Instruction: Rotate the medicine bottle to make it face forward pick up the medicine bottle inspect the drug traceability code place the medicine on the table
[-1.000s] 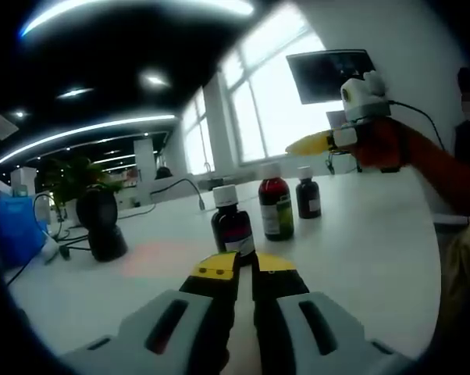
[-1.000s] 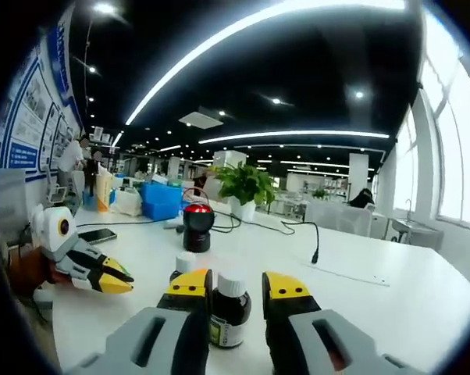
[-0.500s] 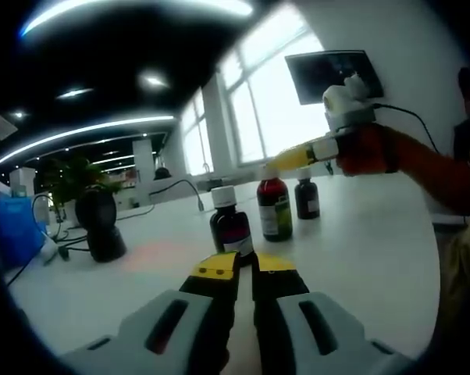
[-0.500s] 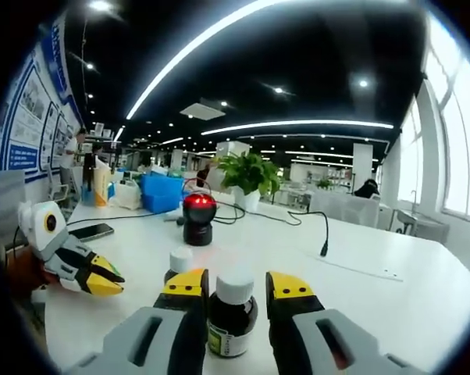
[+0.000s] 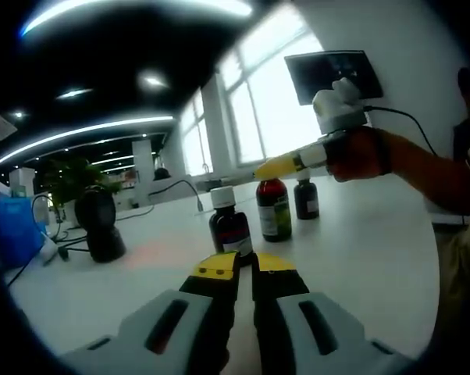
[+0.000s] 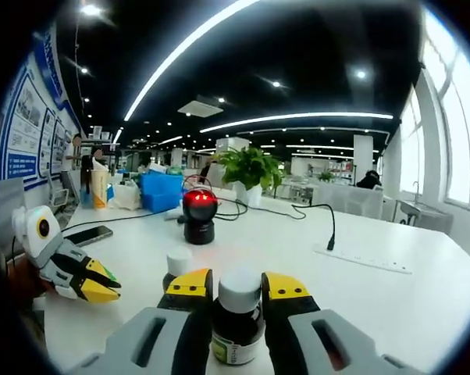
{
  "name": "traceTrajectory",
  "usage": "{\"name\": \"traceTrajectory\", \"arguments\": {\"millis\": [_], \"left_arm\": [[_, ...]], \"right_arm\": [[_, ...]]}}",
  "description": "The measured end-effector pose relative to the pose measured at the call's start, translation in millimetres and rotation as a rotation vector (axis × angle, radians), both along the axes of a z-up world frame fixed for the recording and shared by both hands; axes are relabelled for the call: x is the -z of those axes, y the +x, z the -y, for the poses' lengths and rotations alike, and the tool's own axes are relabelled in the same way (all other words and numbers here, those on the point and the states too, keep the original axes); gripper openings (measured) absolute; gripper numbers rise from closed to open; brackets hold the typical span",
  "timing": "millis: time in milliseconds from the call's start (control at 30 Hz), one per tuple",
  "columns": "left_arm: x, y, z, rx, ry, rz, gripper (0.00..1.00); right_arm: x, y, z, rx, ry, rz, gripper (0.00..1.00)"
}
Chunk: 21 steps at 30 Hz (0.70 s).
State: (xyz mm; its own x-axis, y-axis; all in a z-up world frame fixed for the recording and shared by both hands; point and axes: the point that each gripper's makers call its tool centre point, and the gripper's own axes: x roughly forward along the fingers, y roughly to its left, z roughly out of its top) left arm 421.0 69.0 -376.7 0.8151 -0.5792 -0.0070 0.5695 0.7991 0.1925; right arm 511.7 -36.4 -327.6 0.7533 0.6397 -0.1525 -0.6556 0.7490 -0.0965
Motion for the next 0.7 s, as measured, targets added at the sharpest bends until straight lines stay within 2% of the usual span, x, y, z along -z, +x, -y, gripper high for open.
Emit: {"name": "traceTrajectory", "arguments": {"millis": [100, 700], "left_arm": [[0.0, -0.2, 0.2, 0.001, 0.002, 0.002, 0.0], [0.2, -0.9, 1.0, 0.006, 0.004, 0.003, 0.0]], "right_arm": [[3.0, 1.8, 2.2, 0.014, -0.025, 0.005, 0.19], [3.4, 1.9, 1.2, 0.025, 0.002, 0.004, 0.18]]}}
